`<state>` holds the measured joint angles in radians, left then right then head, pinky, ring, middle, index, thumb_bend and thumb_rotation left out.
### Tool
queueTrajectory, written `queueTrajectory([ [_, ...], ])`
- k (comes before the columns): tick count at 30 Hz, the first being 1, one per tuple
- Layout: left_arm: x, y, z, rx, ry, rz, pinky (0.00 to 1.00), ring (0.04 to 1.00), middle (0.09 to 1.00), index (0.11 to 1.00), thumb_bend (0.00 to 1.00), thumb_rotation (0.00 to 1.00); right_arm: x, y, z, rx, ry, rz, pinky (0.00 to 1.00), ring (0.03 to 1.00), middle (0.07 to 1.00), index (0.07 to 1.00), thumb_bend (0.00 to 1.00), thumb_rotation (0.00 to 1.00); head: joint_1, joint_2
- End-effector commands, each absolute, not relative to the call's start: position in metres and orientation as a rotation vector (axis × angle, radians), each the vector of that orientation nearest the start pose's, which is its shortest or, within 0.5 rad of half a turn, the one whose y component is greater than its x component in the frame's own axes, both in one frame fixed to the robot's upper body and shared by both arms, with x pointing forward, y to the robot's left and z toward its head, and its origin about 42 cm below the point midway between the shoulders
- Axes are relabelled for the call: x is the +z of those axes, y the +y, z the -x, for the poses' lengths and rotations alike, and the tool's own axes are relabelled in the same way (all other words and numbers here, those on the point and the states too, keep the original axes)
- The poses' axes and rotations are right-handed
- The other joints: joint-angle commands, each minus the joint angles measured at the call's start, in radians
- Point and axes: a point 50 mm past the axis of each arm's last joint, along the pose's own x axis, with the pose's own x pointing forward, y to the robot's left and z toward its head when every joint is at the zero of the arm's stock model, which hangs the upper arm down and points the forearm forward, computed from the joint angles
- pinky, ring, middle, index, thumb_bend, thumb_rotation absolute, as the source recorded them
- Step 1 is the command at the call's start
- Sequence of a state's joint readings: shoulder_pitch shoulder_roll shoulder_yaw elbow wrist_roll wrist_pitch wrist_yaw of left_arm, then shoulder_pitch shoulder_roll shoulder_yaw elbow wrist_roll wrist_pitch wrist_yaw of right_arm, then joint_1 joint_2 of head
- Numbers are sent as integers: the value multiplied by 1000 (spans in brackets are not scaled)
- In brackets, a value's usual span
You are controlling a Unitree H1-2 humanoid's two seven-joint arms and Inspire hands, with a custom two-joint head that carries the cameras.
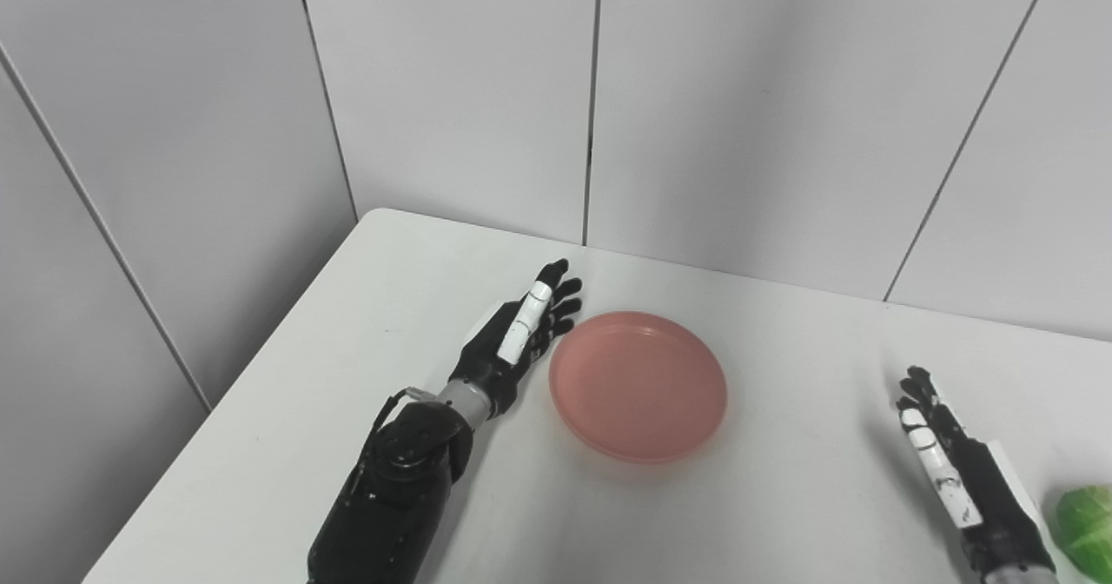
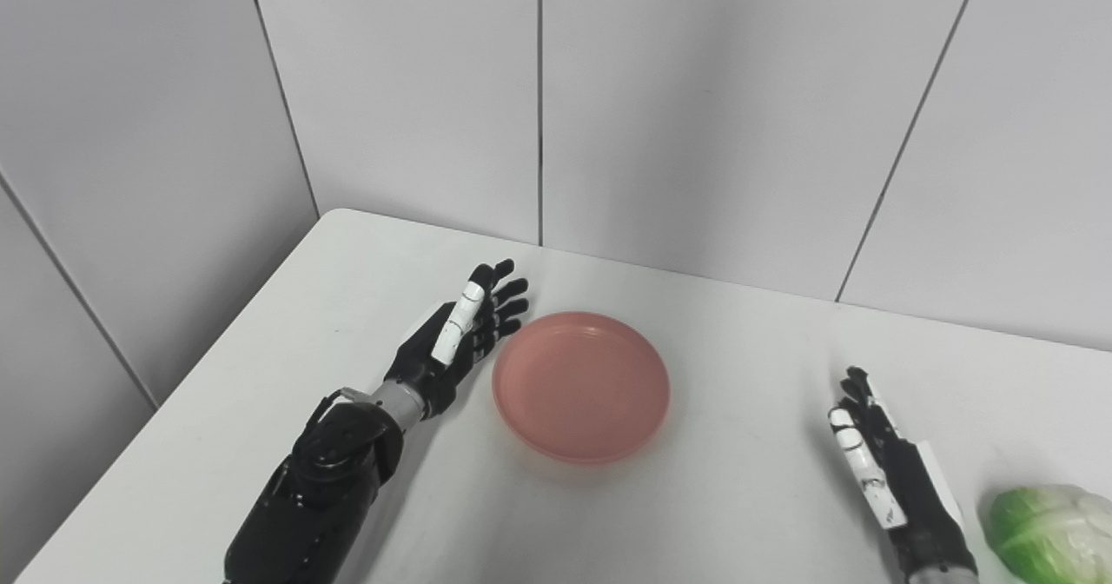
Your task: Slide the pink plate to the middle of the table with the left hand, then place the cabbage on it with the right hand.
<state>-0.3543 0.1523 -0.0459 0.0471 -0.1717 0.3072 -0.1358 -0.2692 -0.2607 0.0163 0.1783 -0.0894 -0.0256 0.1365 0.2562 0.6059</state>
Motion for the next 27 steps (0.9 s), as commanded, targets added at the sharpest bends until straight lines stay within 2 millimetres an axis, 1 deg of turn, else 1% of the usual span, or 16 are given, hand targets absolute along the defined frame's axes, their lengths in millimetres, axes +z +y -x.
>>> queueTrajectory([
  [1, 192, 203, -389, -312, -16, -31, 975, 964, 978, 1000, 870, 1000, 148, -271, -374, 176, -110, 377, 889, 917, 944, 965, 700, 1000, -15, 2],
  [5, 191, 193, -382, -354, -2, -39, 978, 972, 990, 1000, 866, 1000, 148, -269, -372, 179, -109, 394, 890, 926, 953, 967, 736, 1000, -32, 4],
  [8, 189, 180, -375, -391, 11, -45, 972, 969, 986, 1000, 840, 1000, 148, -266, -371, 173, -114, 402, 881, 920, 947, 957, 743, 1000, -67, 9],
  [11, 181, 167, -369, -453, 31, -27, 993, 986, 997, 1000, 818, 1000, 146, -263, -370, 173, -117, 386, 882, 921, 949, 960, 716, 1000, -86, 10],
  [13, 176, 160, -366, -490, 37, -18, 995, 989, 1000, 1000, 821, 1000, 145, -262, -370, 171, -117, 368, 882, 921, 951, 961, 710, 1000, -100, 11],
  [15, 172, 155, -364, -512, 36, -14, 995, 991, 1000, 1000, 821, 1000, 145, -261, -370, 170, -114, 375, 876, 915, 949, 961, 708, 1000, -112, 12],
  [17, 169, 150, -361, -530, 35, -8, 976, 981, 996, 1000, 831, 1000, 144, -260, -370, 173, -110, 378, 875, 914, 949, 959, 744, 1000, -123, 14],
  [21, 168, 143, -357, -566, 46, 6, 954, 972, 993, 1000, 840, 1000, 141, -258, -371, 168, -108, 362, 876, 919, 953, 958, 760, 1000, -131, 15],
  [24, 166, 140, -354, -579, 49, 13, 953, 977, 996, 1000, 837, 1000, 140, -256, -372, 165, -107, 354, 878, 919, 954, 960, 761, 1000, -147, 15],
  [27, 165, 138, -351, -581, 44, 17, 974, 986, 998, 1000, 849, 1000, 140, -254, -372, 160, -114, 374, 867, 907, 943, 947, 757, 1000, -165, 16],
])
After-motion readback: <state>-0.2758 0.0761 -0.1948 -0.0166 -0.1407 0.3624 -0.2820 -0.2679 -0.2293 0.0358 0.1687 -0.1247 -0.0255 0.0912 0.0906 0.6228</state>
